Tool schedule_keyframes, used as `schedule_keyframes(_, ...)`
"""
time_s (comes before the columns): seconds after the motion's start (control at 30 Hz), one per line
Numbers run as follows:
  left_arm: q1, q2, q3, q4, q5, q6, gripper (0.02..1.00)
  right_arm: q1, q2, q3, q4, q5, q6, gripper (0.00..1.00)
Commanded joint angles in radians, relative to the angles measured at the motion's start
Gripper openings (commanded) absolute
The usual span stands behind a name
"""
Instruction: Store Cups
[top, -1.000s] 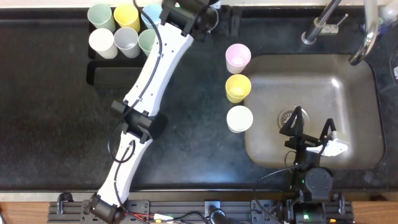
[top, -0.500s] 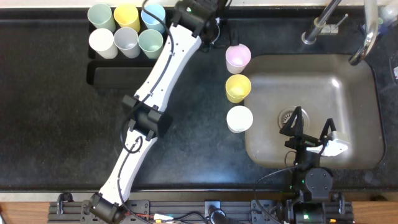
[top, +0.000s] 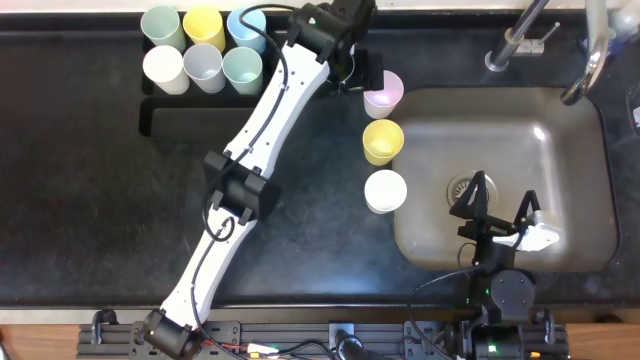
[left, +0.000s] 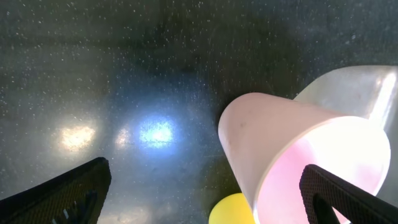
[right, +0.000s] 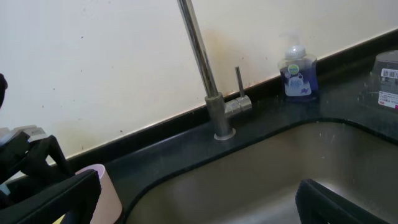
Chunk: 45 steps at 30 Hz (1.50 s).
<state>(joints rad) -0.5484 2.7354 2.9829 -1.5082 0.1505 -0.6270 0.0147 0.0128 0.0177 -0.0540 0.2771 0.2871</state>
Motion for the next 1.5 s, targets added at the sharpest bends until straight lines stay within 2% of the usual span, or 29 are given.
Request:
schedule_keyframes(0.03,-0.011,0.024,0.001,-0.005,0.014,-0.01,1.0,-0.002,-0.008,-0.013,0.003,0.005,0.001,0.998)
schedule_keyframes(0.57,-0.014,0.044,0.001,-0.043,0.006,-0.01,1.0,-0.002,-0.008,-0.013,0.003,0.005,0.001,0.996)
schedule_keyframes(0.63,-0.016,0.044,0.001,-0.042,0.006,-0.01,0.974,-0.002,-0.008,-0.013,0.003,0.005,0.001,0.993)
schedule_keyframes(0.67,-0.016,0.044,0.001,-0.041,0.005,-0.01,0.919,-0.002,-0.008,-0.013,0.003,0.005,0.001,0.998)
schedule_keyframes(0.7,-0.016,0.044,0.001,-0.038,0.005,-0.01,0.796,-0.002,-0.008,-0.013,0.003,0.005,0.001,0.998)
schedule_keyframes(0.73,-0.016,0.044,0.001,-0.037,0.005,-0.01,0.614,-0.002,-0.008,-0.013,0.003,0.005,0.001,0.998)
schedule_keyframes(0.77,-0.016,0.044,0.001,-0.039,0.006,-0.01,0.496,-0.002,-0.008,-0.013,0.003,0.005,0.001,0.996)
schedule_keyframes(0.83,-0.016,0.044,0.001,-0.039,0.006,-0.01,0.119,-0.002,-0.008,-0.013,0.003,0.005,0.001,0.998)
schedule_keyframes(0.87,-0.016,0.044,0.001,-0.039,0.005,-0.01,0.036,-0.002,-0.008,-0.013,0.003,0.005,0.001,0.998)
schedule_keyframes(1.1,-0.006,0.012,0.003,0.009,0.003,-0.01,0.036,-0.002,-0.008,-0.013,0.003,0.005,0.001,0.998)
schedule_keyframes(1.23,0.03,-0.115,0.003,0.006,-0.047,-0.012,0.034,-0.002,-0.008,-0.013,0.003,0.005,0.001,0.998)
schedule_keyframes(1.4,0.095,-0.398,-0.026,-0.071,-0.22,-0.06,0.034,-0.002,-0.008,-0.013,0.003,0.005,0.001,0.998)
schedule_keyframes(1.5,0.145,-0.631,-0.214,-0.098,-0.358,-0.095,0.036,-0.002,-0.008,-0.013,0.003,0.005,0.001,0.996)
